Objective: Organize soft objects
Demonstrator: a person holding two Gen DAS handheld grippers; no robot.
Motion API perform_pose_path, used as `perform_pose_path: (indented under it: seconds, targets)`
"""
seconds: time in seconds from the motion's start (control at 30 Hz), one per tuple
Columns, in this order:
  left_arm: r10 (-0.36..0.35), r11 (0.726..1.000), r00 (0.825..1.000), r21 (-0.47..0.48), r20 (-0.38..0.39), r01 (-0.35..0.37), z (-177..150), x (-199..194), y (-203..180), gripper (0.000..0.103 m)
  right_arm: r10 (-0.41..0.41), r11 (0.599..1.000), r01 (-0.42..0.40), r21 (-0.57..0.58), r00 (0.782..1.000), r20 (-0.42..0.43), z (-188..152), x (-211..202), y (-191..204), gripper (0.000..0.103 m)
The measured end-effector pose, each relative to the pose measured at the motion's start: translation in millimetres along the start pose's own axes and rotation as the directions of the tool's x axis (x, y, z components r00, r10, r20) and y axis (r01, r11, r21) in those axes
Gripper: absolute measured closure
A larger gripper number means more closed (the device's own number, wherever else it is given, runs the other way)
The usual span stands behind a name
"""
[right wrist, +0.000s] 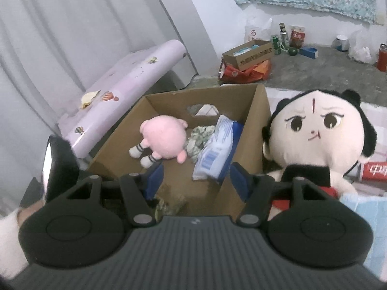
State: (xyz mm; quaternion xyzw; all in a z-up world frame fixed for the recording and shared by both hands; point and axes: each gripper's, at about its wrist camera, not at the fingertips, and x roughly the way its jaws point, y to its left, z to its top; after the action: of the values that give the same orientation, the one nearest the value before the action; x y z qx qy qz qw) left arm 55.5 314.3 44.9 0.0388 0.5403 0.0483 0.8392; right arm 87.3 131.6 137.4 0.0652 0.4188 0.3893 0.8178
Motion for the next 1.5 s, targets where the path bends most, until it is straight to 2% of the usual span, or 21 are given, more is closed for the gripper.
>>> perform_pose_path:
  seconds: [0.07, 0.17, 0.23, 0.3, 0.37, 0.4, 0.47, 0.53, 0.6, 0.73, 0.83, 0.87, 0.97, 1.0, 1.07, 1.13, 1.17, 1.23, 1.3, 1.33, 1.5]
  targets:
    - [0.071, 0.997, 0.997, 0.009, 0.017, -0.071, 4, 2, 4, 0.087, 0.001, 1.000, -0.001, 0.000, 1.000, 0.000, -4, 0, -1, 0.043]
    - [0.215, 0.975, 0.976, 0.049, 0.025, -0.216, 7, 8, 7, 0.085, 0.005, 1.000, -0.005, 0.005, 1.000, -0.002, -7, -2, -5, 0.043]
    - [0.226, 0.972, 0.973, 0.052, 0.046, -0.228, 4, 4, 11, 0.077, 0.011, 1.000, -0.011, 0.011, 1.000, 0.000, -7, -4, -6, 0.043]
    - [0.189, 0.981, 0.979, 0.027, 0.078, -0.192, 0, -9, 12, 0.046, 0.017, 1.000, -0.017, 0.012, 1.000, 0.006, -7, -5, -7, 0.043]
    - [0.174, 0.982, 0.979, 0.053, 0.103, -0.181, -3, -19, 6, 0.028, 0.022, 1.000, -0.023, 0.007, 1.000, 0.010, -7, -6, -6, 0.043]
    - [0.159, 0.982, 0.981, 0.084, 0.111, -0.168, -5, -22, 0, 0.026, 0.025, 1.000, -0.025, 0.005, 1.000, 0.011, -7, -7, -5, 0.043]
    - [0.099, 0.980, 0.991, 0.164, 0.090, -0.113, -6, -21, -14, 0.026, 0.036, 0.999, -0.036, 0.001, 0.999, 0.012, -9, -7, -2, 0.043]
    - [0.073, 0.972, 0.996, 0.221, 0.059, -0.085, -5, -13, -25, 0.035, 0.048, 0.999, -0.048, -0.001, 0.999, 0.009, -11, -6, 1, 0.043]
    - [0.120, 0.955, 0.992, 0.266, 0.044, -0.128, -4, -1, -36, 0.047, 0.063, 0.998, -0.063, 0.002, 0.998, 0.003, -12, -5, 5, 0.043]
    - [0.145, 0.935, 0.989, 0.329, -0.002, -0.136, -1, 21, -38, 0.055, 0.086, 0.996, -0.086, -0.007, 0.996, 0.008, -13, -11, 11, 0.043]
    - [0.257, 0.897, 0.966, 0.366, 0.029, -0.250, -1, 26, -32, 0.061, 0.075, 0.996, -0.074, -0.051, 0.997, 0.018, -13, -16, 17, 0.043]
    - [0.293, 0.876, 0.955, 0.389, 0.041, -0.285, -2, 29, -30, 0.056, 0.070, 0.996, -0.068, -0.061, 0.997, 0.024, -13, -17, 19, 0.043]
    - [0.368, 0.838, 0.927, 0.407, 0.073, -0.365, -4, 29, -18, 0.018, 0.081, 0.995, -0.079, -0.069, 0.996, 0.030, -12, -16, 21, 0.043]
    - [0.395, 0.827, 0.914, 0.398, 0.092, -0.397, -5, 28, -15, 0.015, 0.082, 0.994, -0.080, -0.068, 0.996, 0.027, -12, -15, 21, 0.043]
    - [0.445, 0.800, 0.885, 0.383, 0.136, -0.461, -7, 20, -10, 0.019, 0.078, 0.995, -0.077, -0.070, 0.997, 0.021, -11, -12, 20, 0.043]
    - [0.432, 0.810, 0.892, 0.378, 0.131, -0.448, -9, 13, -7, 0.022, 0.069, 0.995, -0.068, -0.075, 0.997, 0.016, -12, -9, 19, 0.043]
    - [0.420, 0.822, 0.900, 0.370, 0.122, -0.433, -9, 10, -7, 0.031, 0.067, 0.995, -0.066, -0.076, 0.998, 0.011, -13, -7, 20, 0.043]
    - [0.368, 0.848, 0.926, 0.376, 0.087, -0.372, -9, 10, -6, 0.060, 0.071, 0.995, -0.071, -0.063, 0.997, -0.002, -16, -1, 19, 0.043]
    - [0.361, 0.854, 0.930, 0.377, 0.062, -0.357, -8, 15, -7, 0.091, 0.072, 0.996, -0.073, -0.060, 0.997, -0.010, -19, 3, 19, 0.043]
    - [0.368, 0.857, 0.928, 0.368, 0.057, -0.362, -7, 19, -6, 0.096, 0.069, 0.996, -0.070, -0.062, 0.997, -0.014, -20, 4, 19, 0.043]
    - [0.380, 0.884, 0.924, 0.277, 0.044, -0.377, 6, 28, 11, 0.096, 0.062, 0.996, -0.064, -0.067, 0.998, -0.027, -23, 6, 18, 0.043]
